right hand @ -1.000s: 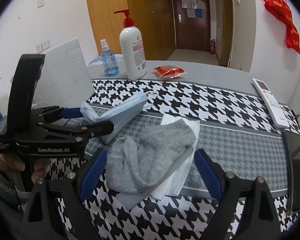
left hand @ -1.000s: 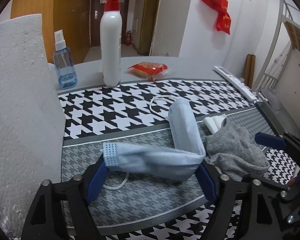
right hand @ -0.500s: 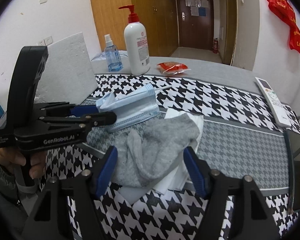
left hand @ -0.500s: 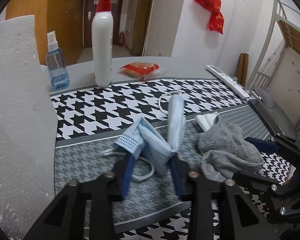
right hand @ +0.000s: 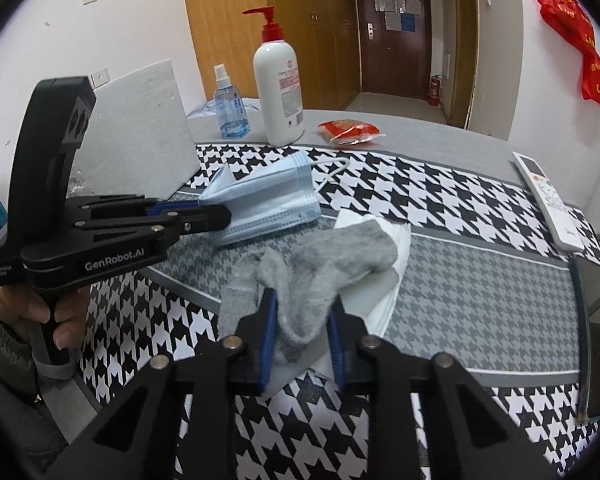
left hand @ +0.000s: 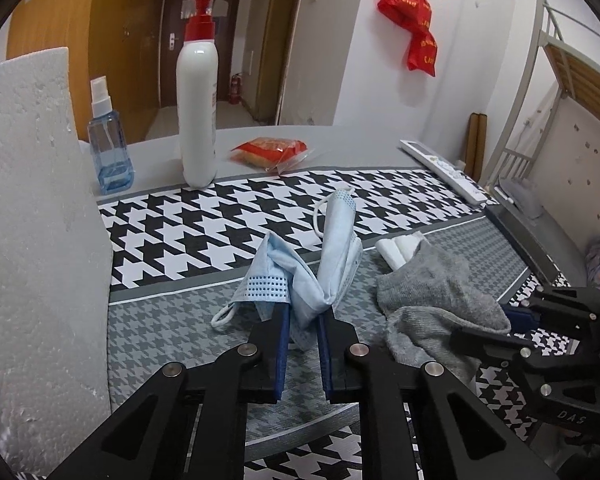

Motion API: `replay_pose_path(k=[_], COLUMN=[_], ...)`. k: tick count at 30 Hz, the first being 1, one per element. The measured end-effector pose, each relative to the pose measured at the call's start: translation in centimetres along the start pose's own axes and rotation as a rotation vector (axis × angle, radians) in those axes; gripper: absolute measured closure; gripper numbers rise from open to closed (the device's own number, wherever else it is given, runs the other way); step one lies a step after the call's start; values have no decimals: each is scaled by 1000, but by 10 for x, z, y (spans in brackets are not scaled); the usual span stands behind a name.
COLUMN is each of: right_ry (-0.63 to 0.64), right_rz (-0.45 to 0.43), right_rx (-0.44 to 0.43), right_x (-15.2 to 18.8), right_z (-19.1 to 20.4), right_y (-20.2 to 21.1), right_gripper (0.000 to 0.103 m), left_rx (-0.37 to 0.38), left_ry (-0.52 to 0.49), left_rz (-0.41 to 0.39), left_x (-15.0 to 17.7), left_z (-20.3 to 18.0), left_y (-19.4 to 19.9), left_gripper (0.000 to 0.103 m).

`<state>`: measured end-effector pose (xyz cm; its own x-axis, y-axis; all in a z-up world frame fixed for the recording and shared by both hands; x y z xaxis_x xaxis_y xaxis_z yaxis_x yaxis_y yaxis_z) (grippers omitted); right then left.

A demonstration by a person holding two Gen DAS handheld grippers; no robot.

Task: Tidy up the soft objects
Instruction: 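Grasp the blue face mask with the left tool while the right tool grasps the grey cloth, then lift the mask and grey cloth with both tools and carry them over the white foam box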

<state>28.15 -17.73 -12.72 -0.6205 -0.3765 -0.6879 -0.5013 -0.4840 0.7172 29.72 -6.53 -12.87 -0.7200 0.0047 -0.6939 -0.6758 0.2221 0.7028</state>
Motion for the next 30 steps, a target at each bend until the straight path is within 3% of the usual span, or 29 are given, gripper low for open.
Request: replay_pose_path(k=[4, 9, 30], right_ry=[-2, 0, -13], right_rz=[-1, -10, -147], right_rx=[-5, -18, -31], right_x=[0, -2, -24], right_z=[2, 4, 11], right_y=[0, 0, 41], right_gripper=[78, 94, 96], left_rx=[-3, -2, -27], left_ry=[5, 0, -31], left_rz=[-4, -13, -118], left_x=[0, -1, -5], left_z=[2, 0, -9], left_y=[1, 5, 41], left_gripper=[89, 89, 89])
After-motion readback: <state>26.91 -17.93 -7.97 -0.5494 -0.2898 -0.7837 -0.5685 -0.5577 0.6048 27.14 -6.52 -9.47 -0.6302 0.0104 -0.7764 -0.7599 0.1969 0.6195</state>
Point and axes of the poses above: each gripper's, at about its wrist camera, not at the fingertips, and y roughly against the way its jaws point, z to its left, x to its underside, the point moved 4 cm from there along -y, roughly the way its jaws point, and after that the axes turned 2 degrees about z, right-handed, at the moved point
